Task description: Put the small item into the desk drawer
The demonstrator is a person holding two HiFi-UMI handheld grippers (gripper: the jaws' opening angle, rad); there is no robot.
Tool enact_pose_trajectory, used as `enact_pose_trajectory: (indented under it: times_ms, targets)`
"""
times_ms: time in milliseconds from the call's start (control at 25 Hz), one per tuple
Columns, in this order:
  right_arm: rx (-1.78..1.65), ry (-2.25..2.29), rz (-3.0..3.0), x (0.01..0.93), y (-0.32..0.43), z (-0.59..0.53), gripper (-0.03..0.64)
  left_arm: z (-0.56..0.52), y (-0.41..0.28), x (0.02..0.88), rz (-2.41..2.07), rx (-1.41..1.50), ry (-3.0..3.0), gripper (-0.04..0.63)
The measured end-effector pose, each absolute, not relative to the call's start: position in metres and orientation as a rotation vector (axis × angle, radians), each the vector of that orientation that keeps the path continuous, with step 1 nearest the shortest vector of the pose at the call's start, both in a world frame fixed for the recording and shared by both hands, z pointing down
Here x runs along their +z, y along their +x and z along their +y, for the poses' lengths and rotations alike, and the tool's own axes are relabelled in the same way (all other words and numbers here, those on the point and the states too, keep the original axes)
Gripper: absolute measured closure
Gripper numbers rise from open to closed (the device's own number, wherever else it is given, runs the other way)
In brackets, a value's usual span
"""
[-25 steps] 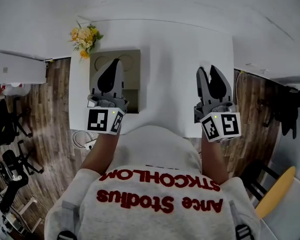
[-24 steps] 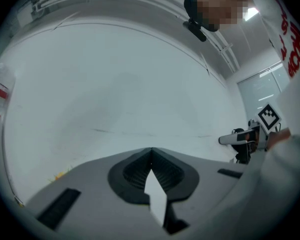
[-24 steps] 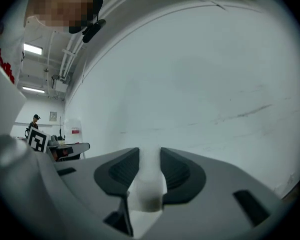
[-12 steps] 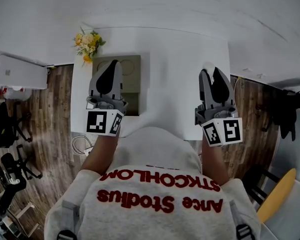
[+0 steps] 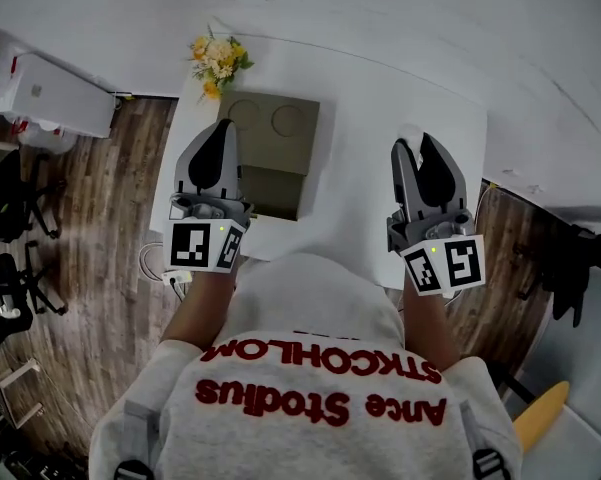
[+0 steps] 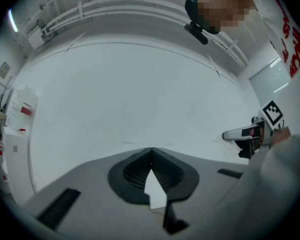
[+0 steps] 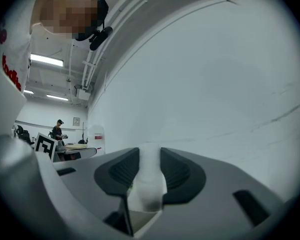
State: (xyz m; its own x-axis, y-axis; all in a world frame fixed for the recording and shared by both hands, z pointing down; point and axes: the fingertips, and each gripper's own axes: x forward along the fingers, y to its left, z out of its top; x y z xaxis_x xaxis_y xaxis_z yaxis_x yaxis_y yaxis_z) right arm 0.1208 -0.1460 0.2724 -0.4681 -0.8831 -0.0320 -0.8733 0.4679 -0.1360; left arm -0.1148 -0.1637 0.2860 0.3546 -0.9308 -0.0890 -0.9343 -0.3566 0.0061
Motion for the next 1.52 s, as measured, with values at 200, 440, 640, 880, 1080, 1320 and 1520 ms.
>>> enact_pose_trajectory:
  times_ms: [200,440,640,880,1080,1320,1520]
  targets:
    - [-0.178,-1.417,2.693,0.274,0.08,-0.153,0.485,-0.152,-0.148,0.289,1.871,0.113,-2.472,0.588]
    - [-0.183,-1.269,2.778,0.275,0.038,-0.156,0.485,-0.139,-0.183,0.295,1.99,0.11,-2.387,0.588]
    - [-0.175,-1.183,2.82,0.273,0.016,-0.156,0.485,-0.13,-0.201,0.296,2.051,0.114,-2.331,0.588]
    - [-0.212,-1.098,2.886,0.284,-0.006,-0.158,0.485,-0.125,-0.216,0.303,2.122,0.107,-2.29,0.588]
    - [-0.268,-1.043,2.945,0.303,-0.022,-0.159,0.485,-0.124,-0.219,0.321,2.172,0.091,-2.294,0.588]
    - [-0.379,-1.003,3.04,0.344,-0.04,-0.157,0.483,-0.121,-0.222,0.347,2.223,0.056,-2.323,0.588]
    - [-0.447,-0.972,3.127,0.383,-0.054,-0.156,0.483,-0.12,-0.227,0.371,2.266,0.03,-2.335,0.588]
